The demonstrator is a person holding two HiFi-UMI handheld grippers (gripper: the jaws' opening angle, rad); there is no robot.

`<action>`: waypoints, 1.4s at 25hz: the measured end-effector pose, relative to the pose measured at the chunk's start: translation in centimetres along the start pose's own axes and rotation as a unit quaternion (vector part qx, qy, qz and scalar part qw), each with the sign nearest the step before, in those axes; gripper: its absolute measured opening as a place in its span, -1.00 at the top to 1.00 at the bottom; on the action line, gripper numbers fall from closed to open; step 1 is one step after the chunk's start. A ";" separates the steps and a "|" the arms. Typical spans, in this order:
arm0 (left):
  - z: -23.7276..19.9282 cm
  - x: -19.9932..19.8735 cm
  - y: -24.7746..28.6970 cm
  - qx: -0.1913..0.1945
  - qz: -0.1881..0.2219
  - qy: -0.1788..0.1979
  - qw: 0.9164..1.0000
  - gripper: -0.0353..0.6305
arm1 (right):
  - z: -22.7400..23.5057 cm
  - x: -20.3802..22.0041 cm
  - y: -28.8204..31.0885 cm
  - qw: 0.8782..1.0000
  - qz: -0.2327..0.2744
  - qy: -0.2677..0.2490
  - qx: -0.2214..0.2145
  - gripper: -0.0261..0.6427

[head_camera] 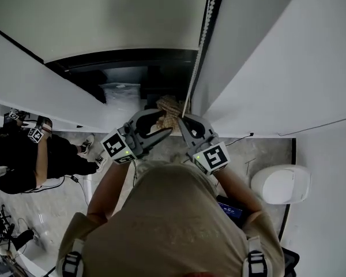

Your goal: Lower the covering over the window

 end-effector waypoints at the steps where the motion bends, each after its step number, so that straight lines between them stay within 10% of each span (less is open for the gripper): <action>1: 0.1 -1.2 0.7 -0.006 0.004 0.010 1.000 0.30 | -0.1 1.0 -0.1 1.000 -0.013 0.010 -0.004 0.88; 5: 1.0 -4.2 4.9 -0.014 -0.017 0.043 0.999 0.31 | -1.1 1.1 -0.7 1.000 -0.019 0.006 -0.019 0.88; 7: 1.1 -4.2 6.0 -0.023 -0.034 0.056 0.998 0.80 | -1.3 0.9 -0.9 1.000 -0.016 0.008 -0.025 0.88; 10: 0.1 -3.8 6.0 -0.037 -0.028 0.055 0.997 0.84 | -1.2 0.3 -1.7 0.999 0.032 -0.002 -0.025 0.85; 12: -0.4 -3.7 5.5 -0.059 -0.028 0.074 0.995 0.84 | -0.9 -0.9 -2.6 0.996 0.084 -0.008 -0.025 0.37; 14: -0.3 -2.9 4.8 -0.064 -0.040 0.080 0.994 0.85 | -0.6 -2.0 -3.3 0.995 0.103 -0.007 -0.017 0.33; 24: 0.8 2.8 4.4 -0.044 -0.069 0.045 0.996 0.85 | -0.1 -5.6 0.0 0.997 0.074 -0.039 0.002 0.85; 29: 0.3 2.1 0.8 -0.023 0.001 -0.059 0.998 0.70 | -0.2 -4.9 -0.3 0.997 0.080 -0.009 -0.009 0.89; 35: 0.4 -4.2 2.5 -0.017 0.009 -0.001 1.000 0.48 | -1.2 0.2 -0.9 0.999 0.009 0.029 -0.022 0.89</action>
Point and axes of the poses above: the fingertips, and each gripper's own axes: y forward along the fingers, z to its right, x out of its underside, the point moved 8 cm from there along -y, backward along the fingers, and after that the axes turned 2 degrees about -z, right-handed, at the moved point
